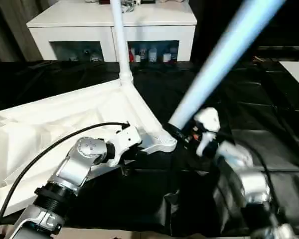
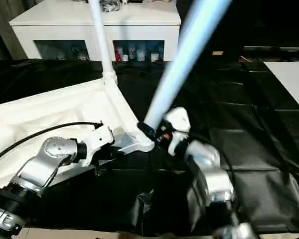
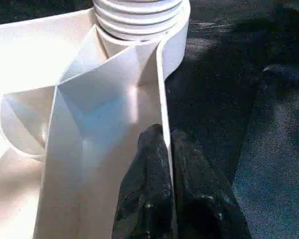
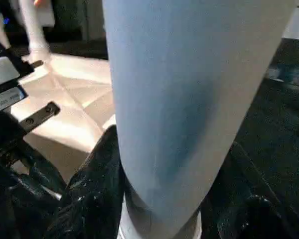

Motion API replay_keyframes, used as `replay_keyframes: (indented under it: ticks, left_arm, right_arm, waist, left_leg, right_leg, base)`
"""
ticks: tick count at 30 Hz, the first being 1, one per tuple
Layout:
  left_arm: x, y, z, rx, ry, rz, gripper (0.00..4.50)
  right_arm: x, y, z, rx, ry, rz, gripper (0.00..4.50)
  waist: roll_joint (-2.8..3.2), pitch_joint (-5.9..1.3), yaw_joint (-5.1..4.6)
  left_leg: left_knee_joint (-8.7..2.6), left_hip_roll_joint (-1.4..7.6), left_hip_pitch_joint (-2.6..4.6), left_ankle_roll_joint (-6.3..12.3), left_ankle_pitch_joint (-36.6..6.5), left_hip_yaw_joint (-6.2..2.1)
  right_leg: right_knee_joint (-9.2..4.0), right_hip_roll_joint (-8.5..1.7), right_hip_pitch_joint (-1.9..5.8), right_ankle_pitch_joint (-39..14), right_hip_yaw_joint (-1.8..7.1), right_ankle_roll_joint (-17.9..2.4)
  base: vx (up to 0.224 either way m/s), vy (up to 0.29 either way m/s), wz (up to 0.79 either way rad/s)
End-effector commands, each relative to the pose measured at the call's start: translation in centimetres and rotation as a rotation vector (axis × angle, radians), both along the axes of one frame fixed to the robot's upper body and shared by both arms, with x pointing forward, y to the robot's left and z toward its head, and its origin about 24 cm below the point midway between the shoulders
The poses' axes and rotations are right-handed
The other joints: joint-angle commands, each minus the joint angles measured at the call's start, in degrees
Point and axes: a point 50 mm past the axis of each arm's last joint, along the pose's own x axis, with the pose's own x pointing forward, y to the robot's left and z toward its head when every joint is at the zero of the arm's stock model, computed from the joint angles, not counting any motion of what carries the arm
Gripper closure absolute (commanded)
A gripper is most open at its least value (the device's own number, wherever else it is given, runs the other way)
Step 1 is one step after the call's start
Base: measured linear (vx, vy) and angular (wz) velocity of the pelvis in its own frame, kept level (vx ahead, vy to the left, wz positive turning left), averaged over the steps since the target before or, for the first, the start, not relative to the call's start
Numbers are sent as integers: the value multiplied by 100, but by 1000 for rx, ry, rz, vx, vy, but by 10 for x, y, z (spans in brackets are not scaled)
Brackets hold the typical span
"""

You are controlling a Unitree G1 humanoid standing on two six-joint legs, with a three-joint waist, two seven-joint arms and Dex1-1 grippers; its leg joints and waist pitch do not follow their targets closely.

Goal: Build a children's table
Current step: Insert table leg to table base

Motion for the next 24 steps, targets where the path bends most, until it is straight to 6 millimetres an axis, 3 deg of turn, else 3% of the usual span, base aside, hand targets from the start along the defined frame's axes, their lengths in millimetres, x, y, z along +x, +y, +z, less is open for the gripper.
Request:
replay_keyframes:
  ticks: [1,2,3,4,7,13,15,16,19,24]
  left_arm:
    - [6,7,10,4,-53,23,450]
    - [6,7,10,4,-53,22,450]
    - [5,7,10,2,-52,22,450]
    - [4,7,9,2,-50,21,450]
    - [2,7,8,0,-44,19,450]
    - [1,9,7,-4,-43,20,450]
    - [0,8,7,-9,-44,17,450]
    - [0,8,7,-10,-45,16,450]
    - [-1,8,7,-15,-46,15,450]
    - [0,9,9,-35,-41,25,450]
  right_arm:
    - [-4,3,-23,-80,138,55,267]
    - [-3,4,-22,-87,146,69,267]
    - [-2,4,-21,-97,154,82,267]
    - [-1,5,-21,-109,162,98,267]
    - [4,7,-21,-162,214,160,267]
    - [9,4,-32,-228,281,154,267]
    - [13,4,-34,-209,286,123,267]
    - [14,4,-36,-205,292,114,267]
    - [13,3,-43,-196,320,107,267]
    - [13,1,-51,-189,334,65,267]
  waist:
    - [-72,-334,12]
    - [-105,-333,13]
    - [-76,-333,22]
    - [-127,-331,12]
    - [-114,-332,11]
    - [-172,-343,20]
    - [-164,-329,0]
    - [-147,-312,-13]
    - [-176,-309,-53]
    - [-170,-311,-103]
  left_leg:
    - [-530,515,32,277,-1182,-277]
    - [-527,516,33,287,-1161,-269]
    - [-524,520,38,291,-1136,-272]
    - [-526,523,33,300,-1112,-265]
    - [-521,521,34,298,-1102,-270]
    - [-508,529,34,326,-953,-259]
    - [-520,520,13,318,-1016,-268]
    - [-536,526,29,214,-1269,-280]
    - [-563,538,51,58,-1582,-304]
    - [-580,536,59,-13,-1775,-310]
  right_leg:
    - [-433,-477,266,-1399,294,-1512]
    - [-441,-473,262,-1418,294,-1506]
    - [-435,-479,257,-1435,296,-1510]
    - [-439,-472,254,-1430,295,-1500]
    - [-423,-477,252,-1446,291,-1520]
    - [-404,-488,252,-1325,296,-1537]
    - [-415,-493,254,-1456,290,-1545]
    - [-459,-496,236,-1860,288,-1439]
    - [-489,-494,210,-2216,288,-1305]
    - [-492,-482,189,-2169,297,-1307]
  base:
    - [0,0,0]
    - [0,0,0]
    - [0,0,0]
    - [0,0,0]
    - [0,0,0]
    - [0,0,0]
    - [0,0,0]
    - [0,0,0]
    - [0,0,0]
    - [0,0,0]
